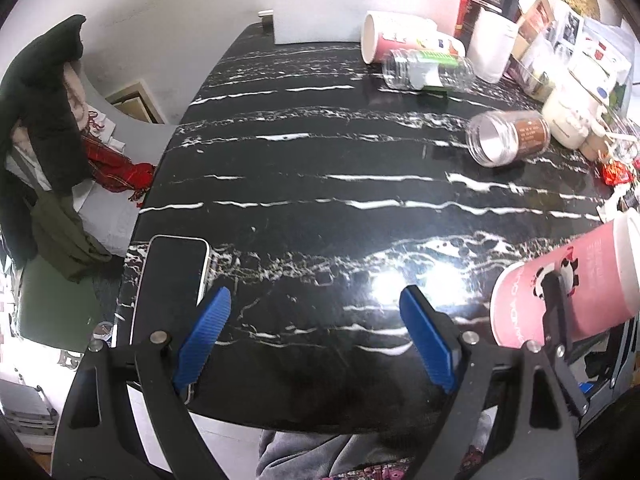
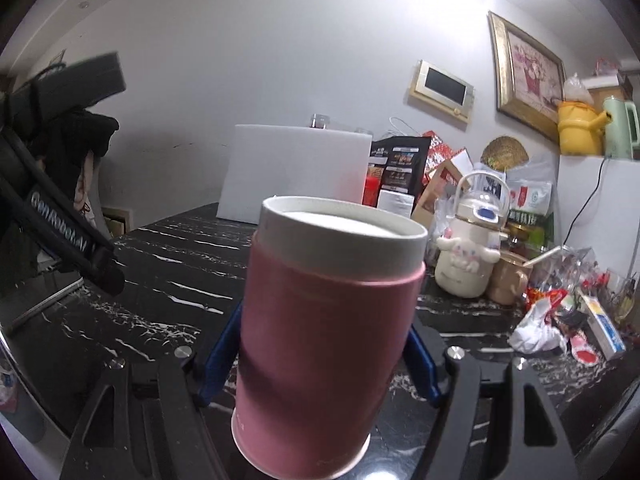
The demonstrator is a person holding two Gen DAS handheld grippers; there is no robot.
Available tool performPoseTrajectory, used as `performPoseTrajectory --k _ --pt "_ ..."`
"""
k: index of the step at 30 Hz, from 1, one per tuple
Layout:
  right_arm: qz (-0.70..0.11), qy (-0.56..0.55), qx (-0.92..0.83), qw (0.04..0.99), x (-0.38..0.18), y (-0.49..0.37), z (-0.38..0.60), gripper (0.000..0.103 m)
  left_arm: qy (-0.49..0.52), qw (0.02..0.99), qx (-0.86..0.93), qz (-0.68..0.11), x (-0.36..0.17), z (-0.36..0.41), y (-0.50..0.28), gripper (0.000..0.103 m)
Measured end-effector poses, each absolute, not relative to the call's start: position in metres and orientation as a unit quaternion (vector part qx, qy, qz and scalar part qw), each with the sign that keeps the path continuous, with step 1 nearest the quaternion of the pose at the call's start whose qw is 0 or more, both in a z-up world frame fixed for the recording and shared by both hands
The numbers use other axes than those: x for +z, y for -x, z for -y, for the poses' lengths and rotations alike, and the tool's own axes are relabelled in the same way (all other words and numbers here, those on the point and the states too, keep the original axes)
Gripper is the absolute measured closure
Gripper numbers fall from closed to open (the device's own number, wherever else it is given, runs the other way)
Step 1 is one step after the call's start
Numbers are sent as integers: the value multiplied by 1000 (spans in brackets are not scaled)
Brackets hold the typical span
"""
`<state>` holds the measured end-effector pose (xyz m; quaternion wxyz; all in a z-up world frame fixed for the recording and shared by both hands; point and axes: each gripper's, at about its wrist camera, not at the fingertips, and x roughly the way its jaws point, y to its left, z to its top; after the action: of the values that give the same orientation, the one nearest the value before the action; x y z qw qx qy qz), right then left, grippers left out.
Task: Flip cup upside down
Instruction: 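Rotate the right gripper to turn the pink cup rim-down, then lower the inverted pink cup onto the table with the right gripper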
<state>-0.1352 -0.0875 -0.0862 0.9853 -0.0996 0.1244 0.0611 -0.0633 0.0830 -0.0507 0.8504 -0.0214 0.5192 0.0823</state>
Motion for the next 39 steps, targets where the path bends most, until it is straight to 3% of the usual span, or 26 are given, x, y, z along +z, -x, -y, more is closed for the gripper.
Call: performPoseTrajectory --k 30,39 --pt "-202 96 70 972 -76 79 77 29 19 851 84 -518 -45 -81 53 17" --pt "-237 115 74 962 -71 78 78 20 2 860 67 -507 -34 -73 50 17"
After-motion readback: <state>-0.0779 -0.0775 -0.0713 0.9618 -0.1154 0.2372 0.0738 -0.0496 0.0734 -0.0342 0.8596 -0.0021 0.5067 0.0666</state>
